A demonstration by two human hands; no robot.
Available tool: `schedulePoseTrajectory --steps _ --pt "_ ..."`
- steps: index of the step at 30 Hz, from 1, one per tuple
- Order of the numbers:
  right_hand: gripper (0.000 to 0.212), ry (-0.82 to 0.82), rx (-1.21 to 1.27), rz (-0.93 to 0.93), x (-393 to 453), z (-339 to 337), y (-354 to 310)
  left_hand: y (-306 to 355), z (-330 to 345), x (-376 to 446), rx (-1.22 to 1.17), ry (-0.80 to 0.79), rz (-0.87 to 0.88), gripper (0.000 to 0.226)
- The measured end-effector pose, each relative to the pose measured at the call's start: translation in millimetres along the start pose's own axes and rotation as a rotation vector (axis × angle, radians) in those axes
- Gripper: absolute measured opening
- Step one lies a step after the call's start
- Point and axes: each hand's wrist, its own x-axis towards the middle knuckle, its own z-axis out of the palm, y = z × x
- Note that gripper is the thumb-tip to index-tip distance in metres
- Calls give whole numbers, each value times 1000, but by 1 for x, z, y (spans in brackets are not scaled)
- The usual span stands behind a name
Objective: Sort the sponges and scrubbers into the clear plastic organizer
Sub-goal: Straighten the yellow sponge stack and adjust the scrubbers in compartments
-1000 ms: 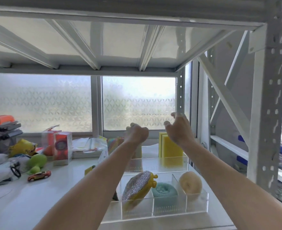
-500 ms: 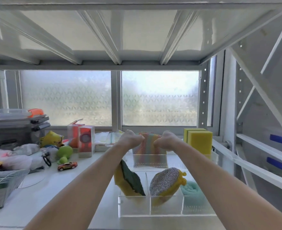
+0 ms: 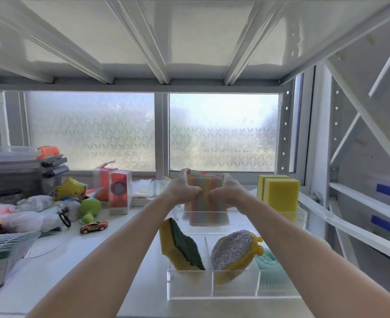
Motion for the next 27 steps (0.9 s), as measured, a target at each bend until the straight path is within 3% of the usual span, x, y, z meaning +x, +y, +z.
schedulePoseTrajectory --steps 6,9,14,20,22,27 --pt "57 36 38 -41 -2 6 0 -2 -4 0 -4 82 63 55" --pt "65 5 -28 9 -3 10 -1 -2 -6 -2 82 96 14 62" --pt "54 -41 -145 51 -7 12 -6 -2 -7 -6 187 37 -58 72" --pt "21 -99 -278 47 -10 14 -11 -2 -7 0 323 14 -105 28" --pt "25 -141 -299 74 -11 14 -10 -1 -5 1 370 5 -115 32" --pt "25 -151 -286 71 -9 13 -10 -3 -3 4 418 25 -25 76"
